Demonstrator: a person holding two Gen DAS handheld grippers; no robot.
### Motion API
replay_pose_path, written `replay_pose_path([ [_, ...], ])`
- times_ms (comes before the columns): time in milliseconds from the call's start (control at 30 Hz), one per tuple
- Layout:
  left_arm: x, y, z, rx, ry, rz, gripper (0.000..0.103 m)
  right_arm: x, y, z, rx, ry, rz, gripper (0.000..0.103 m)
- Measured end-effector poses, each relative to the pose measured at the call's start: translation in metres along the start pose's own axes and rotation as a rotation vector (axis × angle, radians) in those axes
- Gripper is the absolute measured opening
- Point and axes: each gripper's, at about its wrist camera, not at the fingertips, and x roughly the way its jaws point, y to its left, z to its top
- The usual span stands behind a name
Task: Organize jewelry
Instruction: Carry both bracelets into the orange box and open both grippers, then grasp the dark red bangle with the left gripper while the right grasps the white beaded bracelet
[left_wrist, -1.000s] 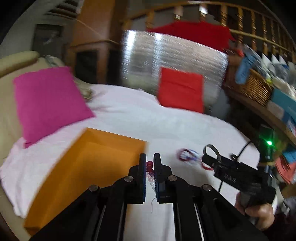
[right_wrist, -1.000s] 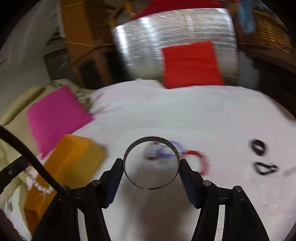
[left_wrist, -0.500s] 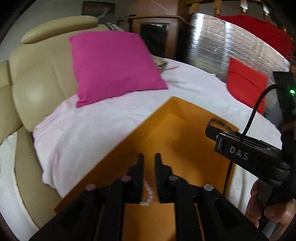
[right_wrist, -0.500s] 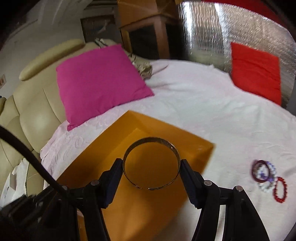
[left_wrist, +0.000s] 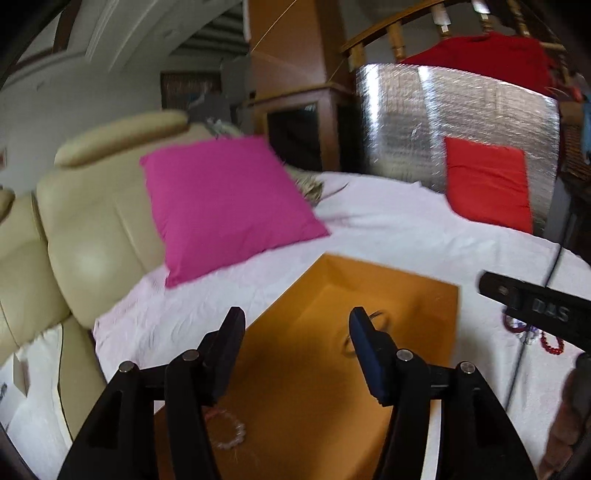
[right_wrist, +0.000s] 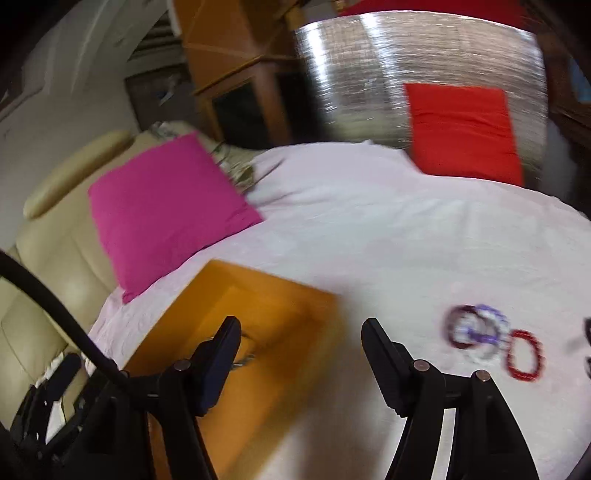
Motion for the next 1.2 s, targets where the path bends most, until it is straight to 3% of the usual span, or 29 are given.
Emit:
replay_pose_path([
  [233, -0.031, -0.051, 0.005, 0.080, -0.155, -0.030, 0.068, -0.055, -0.107, -0.023, 0.150, -0.028, -0.099, 0.071],
  [333, -0.036, -0.072, 0.004, 0.107, -0.178, -0.068, 0.069, -0.076, -0.154, -0.037, 0.207, -0.030, -0.164, 0.071],
  [500, -0.037, -0.103, 0.003, 0.135, -0.178, -0.169, 0.070, -0.102, -0.227, -0.058, 0.405, -0.041, -0.198, 0.071],
  [600, -0.031, -0.123, -0.001, 0.166, -0.146, -0.243, 0.073, -0.105, -0.253, -0.063, 0.462, -0.020, -0.209, 0.071],
  [767, -0.002, -0.161, -0.006, 0.187, -0.018, -0.363, 0.073, -0.109, -0.279, -0.072, 0.553, 0.013, -0.202, 0.071],
  [1033, 0.047, -0.202, -0.015, 0.217, 0.094, -0.402, 0.073, -0.102, -0.304, -0.072, 0.641, 0.069, -0.207, 0.071],
  [1200, 0.069, -0.217, -0.017, 0.149, 0.173, -0.449, 0.074, -0.093, -0.310, -0.073, 0.662, 0.088, -0.189, 0.071],
])
